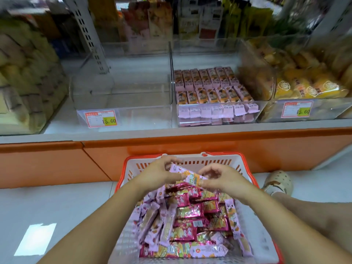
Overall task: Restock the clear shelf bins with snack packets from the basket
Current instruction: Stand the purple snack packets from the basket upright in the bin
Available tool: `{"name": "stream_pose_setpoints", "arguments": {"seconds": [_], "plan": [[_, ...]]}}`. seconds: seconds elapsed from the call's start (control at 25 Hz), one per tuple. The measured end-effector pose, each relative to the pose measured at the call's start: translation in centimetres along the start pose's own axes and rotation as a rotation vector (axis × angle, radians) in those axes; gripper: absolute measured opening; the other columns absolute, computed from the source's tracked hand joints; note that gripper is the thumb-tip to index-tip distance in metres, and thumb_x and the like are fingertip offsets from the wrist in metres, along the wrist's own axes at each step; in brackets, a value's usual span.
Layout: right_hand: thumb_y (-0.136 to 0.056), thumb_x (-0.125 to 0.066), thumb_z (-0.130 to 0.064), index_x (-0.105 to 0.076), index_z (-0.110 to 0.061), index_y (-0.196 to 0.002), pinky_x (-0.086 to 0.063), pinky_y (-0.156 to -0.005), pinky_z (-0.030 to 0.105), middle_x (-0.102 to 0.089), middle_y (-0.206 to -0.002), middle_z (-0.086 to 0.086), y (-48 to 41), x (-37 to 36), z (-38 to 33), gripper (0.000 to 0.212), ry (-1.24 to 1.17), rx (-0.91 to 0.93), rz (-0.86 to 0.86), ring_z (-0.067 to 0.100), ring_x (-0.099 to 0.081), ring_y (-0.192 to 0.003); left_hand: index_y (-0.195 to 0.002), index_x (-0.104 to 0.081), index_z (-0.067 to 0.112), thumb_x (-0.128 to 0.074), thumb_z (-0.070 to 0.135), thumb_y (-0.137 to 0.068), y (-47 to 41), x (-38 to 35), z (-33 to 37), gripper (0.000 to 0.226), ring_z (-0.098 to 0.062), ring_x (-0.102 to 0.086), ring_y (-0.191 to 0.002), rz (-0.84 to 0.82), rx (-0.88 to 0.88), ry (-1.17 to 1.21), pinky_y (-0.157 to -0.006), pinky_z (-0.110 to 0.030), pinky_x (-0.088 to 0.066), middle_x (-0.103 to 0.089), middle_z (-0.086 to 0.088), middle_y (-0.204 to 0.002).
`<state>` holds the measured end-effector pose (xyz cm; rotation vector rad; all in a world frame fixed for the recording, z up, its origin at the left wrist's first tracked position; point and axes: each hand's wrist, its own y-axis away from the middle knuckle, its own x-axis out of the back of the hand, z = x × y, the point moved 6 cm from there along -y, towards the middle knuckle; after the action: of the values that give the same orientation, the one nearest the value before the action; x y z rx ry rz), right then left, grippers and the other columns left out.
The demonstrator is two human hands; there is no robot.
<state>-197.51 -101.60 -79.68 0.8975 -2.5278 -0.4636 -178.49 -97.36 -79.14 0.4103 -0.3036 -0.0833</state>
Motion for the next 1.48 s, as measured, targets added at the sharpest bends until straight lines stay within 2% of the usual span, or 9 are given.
{"name": "stream_pose_setpoints", "arguments": {"seconds": [0.2,0.32,0.4,0.56,0.8,0.92,1.16,1.36,1.48], "plan": [[-0.076,-0.079,-0.011,-0.064,-0.022,-0.098,-0.058,-0.072,0.033,-0.065,-0.092,0.003,1.6,3.4,-7.0,0.029,0.054,0.180,0.036,0.020,-0.066,-0.076,-0.115,-0.061,0.028,-0.079,0.026,-0.077,-0.7,3.6,9.2,0.042,-0.016,-0.069,-0.092,0.032,-0.267,-0.021,-0.083,-0.037,-0.056,-0.071,-0.001,-0.099],[-0.077,-0.077,-0.010,-0.067,-0.024,-0.102,-0.054,-0.072,0.021,-0.069,-0.094,0.005,2.3,7.1,-12.2,0.031,-0.068,0.300,0.219,0.012,-0.067,-0.079,-0.110,-0.064,0.027,-0.073,0.028,-0.082,0.3,8.3,15.4,0.029,-0.008,-0.062,-0.084,0.452,-0.585,-0.338,-0.076,-0.022,-0.050,-0.068,0.009,-0.096],[-0.079,-0.075,-0.010,-0.068,-0.023,-0.104,-0.051,-0.063,0.015,-0.071,-0.090,0.003,1.3,9.3,-15.4,0.029,-0.154,0.377,0.373,0.004,-0.066,-0.071,-0.129,-0.055,0.028,-0.065,0.044,-0.086,0.1,10.4,17.5,0.047,-0.007,-0.056,-0.104,0.643,-0.673,-0.635,-0.092,-0.024,-0.046,-0.061,0.010,-0.119],[-0.083,-0.073,-0.027,-0.063,-0.024,-0.118,-0.047,-0.072,0.022,-0.067,-0.103,-0.007,-5.4,11.0,-19.2,0.036,0.034,0.323,0.550,0.008,-0.062,-0.089,-0.151,-0.020,0.032,-0.019,0.074,-0.085,-3.6,11.1,16.8,0.079,-0.006,-0.016,-0.144,0.534,-0.609,-0.940,-0.118,-0.028,-0.015,-0.020,0.015,-0.157],[-0.090,-0.063,-0.035,-0.071,-0.015,-0.109,-0.052,-0.086,0.033,-0.070,-0.110,0.002,-17.1,10.0,-23.2,0.028,0.190,0.215,0.510,0.022,-0.065,-0.096,-0.141,0.005,0.059,-0.011,0.075,-0.085,-4.6,11.4,15.9,0.060,0.015,0.006,-0.136,0.498,-0.635,-0.930,-0.114,-0.022,-0.011,0.012,0.040,-0.144],[-0.093,-0.059,-0.029,-0.070,-0.015,-0.111,-0.041,-0.082,0.021,-0.068,-0.118,0.002,-19.2,8.6,-23.7,0.025,0.348,0.256,0.523,0.019,-0.063,-0.105,-0.130,0.015,0.067,-0.011,0.075,-0.086,-4.6,11.1,16.1,0.052,0.018,0.006,-0.131,0.485,-0.634,-0.938,-0.109,-0.017,-0.007,0.019,0.046,-0.137],[-0.096,-0.054,-0.036,-0.058,-0.021,-0.128,-0.041,-0.089,0.025,-0.059,-0.132,0.000,-17.5,8.7,-23.8,0.036,0.393,0.272,0.447,0.018,-0.057,-0.114,-0.142,-0.004,0.056,-0.016,0.076,-0.085,-4.6,11.2,15.9,0.062,0.001,-0.016,-0.141,0.501,-0.643,-0.897,-0.111,-0.024,-0.020,-0.007,0.032,-0.149],[-0.096,-0.055,-0.021,-0.059,-0.027,-0.119,-0.047,-0.074,0.015,-0.064,-0.099,-0.012,-5.2,9.3,-21.1,0.024,0.047,0.646,0.740,0.000,-0.058,-0.088,-0.120,-0.062,0.012,-0.053,0.035,-0.089,1.1,9.4,16.4,0.039,-0.019,-0.052,-0.109,0.916,-0.969,-0.785,-0.096,-0.026,-0.037,-0.060,-0.004,-0.119],[-0.098,-0.049,-0.015,-0.059,-0.029,-0.105,-0.049,-0.067,0.024,-0.062,-0.085,-0.003,0.1,8.2,-14.8,0.019,-0.114,0.779,0.826,0.012,-0.059,-0.077,-0.113,-0.065,0.010,-0.054,0.022,-0.087,2.5,3.8,13.3,0.030,-0.017,-0.052,-0.100,0.733,-1.033,-0.806,-0.087,-0.026,-0.042,-0.061,-0.005,-0.109]]}}
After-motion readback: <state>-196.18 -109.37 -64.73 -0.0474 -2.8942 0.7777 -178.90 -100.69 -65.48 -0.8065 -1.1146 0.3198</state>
